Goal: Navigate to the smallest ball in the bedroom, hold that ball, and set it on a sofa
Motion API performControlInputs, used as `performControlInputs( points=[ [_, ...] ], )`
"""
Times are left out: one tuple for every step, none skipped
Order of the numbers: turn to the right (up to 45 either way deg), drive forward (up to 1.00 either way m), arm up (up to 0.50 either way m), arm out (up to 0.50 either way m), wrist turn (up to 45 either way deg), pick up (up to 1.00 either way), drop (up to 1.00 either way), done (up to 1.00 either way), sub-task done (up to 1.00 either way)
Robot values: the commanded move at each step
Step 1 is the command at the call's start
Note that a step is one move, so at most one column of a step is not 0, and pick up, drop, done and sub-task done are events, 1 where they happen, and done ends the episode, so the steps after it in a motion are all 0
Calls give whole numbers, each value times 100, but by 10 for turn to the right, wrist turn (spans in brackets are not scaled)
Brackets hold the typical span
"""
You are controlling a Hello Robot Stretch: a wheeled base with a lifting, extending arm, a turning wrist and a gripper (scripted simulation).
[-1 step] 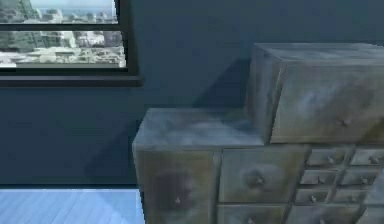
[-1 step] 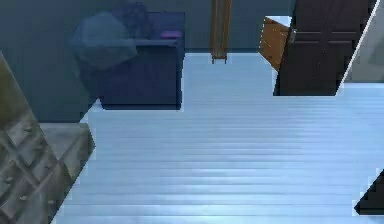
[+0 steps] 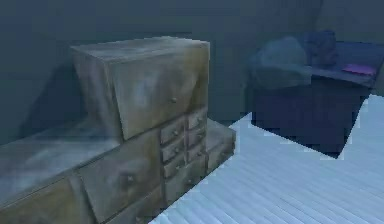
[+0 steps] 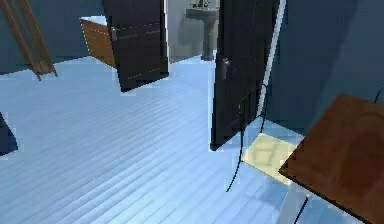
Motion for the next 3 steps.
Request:
performControlInputs(
  points=[
    [450, 0, 0, 0, 0, 0, 0, 0, 0],
    [390, 0, 0, 0, 0, 0, 0, 0, 0],
    [0, 100, 0, 0, 0, 0, 0, 0, 0]
  ],
)
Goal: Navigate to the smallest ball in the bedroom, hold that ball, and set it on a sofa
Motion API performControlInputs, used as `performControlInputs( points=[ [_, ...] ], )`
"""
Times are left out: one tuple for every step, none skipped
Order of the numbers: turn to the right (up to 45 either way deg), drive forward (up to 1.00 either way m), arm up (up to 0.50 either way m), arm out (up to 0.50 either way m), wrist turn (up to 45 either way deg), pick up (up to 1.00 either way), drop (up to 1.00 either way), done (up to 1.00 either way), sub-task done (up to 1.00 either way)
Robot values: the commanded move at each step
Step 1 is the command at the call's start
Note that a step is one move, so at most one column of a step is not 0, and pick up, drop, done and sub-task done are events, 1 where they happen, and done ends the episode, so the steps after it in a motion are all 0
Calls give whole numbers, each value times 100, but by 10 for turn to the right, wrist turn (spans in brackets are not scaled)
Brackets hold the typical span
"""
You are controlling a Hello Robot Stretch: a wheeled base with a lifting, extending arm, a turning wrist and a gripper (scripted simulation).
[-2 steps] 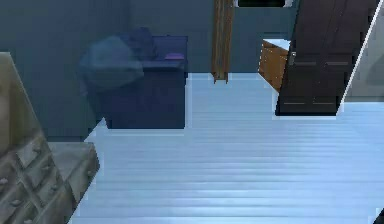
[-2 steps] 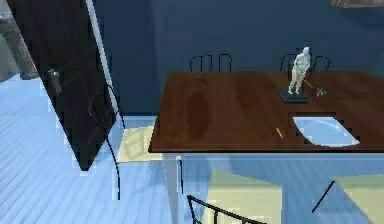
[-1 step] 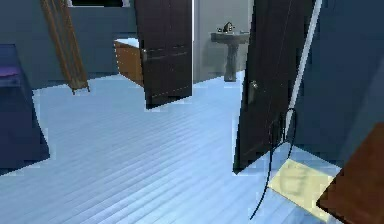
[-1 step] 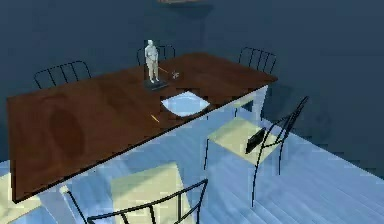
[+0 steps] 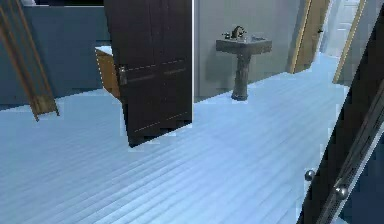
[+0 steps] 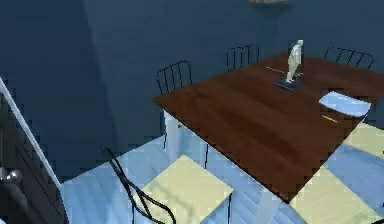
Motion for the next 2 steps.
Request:
performControlInputs(
  points=[
    [0, 75, 0, 0, 0, 0, 0, 0, 0],
    [390, 0, 0, 0, 0, 0, 0, 0, 0]
  ],
)
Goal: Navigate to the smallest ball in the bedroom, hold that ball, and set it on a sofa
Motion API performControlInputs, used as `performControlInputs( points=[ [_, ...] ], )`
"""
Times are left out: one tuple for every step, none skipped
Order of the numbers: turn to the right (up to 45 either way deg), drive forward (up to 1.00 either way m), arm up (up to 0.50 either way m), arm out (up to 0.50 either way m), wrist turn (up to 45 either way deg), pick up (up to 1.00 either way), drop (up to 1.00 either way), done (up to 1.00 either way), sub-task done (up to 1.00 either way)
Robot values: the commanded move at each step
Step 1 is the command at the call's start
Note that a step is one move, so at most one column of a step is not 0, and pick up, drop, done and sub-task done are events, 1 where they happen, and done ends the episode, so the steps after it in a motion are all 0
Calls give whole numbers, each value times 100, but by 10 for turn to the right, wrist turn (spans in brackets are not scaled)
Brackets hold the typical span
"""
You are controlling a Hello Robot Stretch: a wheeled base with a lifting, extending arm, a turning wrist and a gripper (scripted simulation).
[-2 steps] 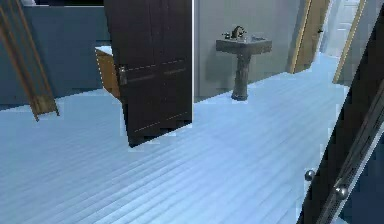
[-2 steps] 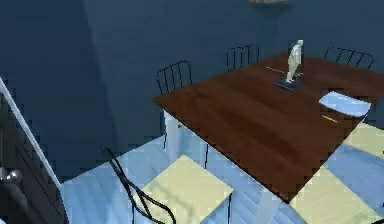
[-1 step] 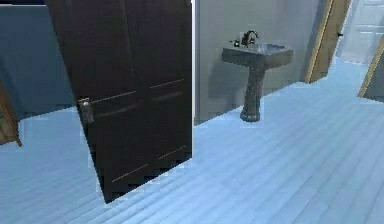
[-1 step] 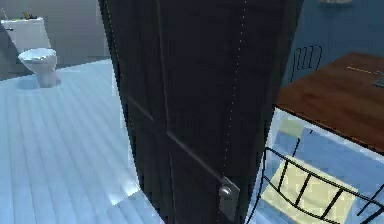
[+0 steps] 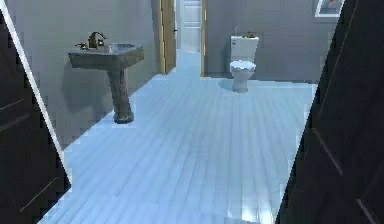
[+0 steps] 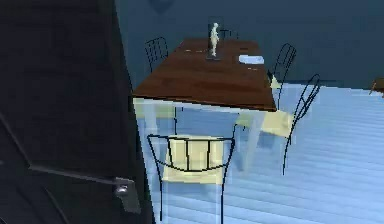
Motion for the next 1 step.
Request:
performControlInputs(
  points=[
    [0, 100, 0, 0, 0, 0, 0, 0, 0]
  ],
)
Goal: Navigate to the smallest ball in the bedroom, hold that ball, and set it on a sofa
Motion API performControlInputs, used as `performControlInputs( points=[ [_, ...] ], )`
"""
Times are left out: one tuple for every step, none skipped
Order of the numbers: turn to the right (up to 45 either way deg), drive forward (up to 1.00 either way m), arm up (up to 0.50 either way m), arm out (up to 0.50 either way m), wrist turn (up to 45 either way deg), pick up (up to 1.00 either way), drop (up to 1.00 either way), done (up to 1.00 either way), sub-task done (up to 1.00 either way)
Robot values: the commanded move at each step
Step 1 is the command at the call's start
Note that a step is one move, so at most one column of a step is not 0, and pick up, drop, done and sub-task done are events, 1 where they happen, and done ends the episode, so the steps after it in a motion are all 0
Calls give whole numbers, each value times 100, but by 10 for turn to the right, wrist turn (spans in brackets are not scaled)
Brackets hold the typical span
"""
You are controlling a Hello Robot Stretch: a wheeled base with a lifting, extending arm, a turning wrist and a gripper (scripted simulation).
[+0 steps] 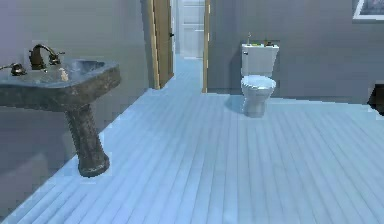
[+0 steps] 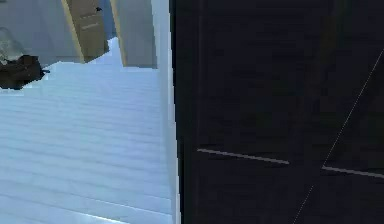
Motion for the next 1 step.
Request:
performControlInputs(
  points=[
    [0, 100, 0, 0, 0, 0, 0, 0, 0]
  ],
)
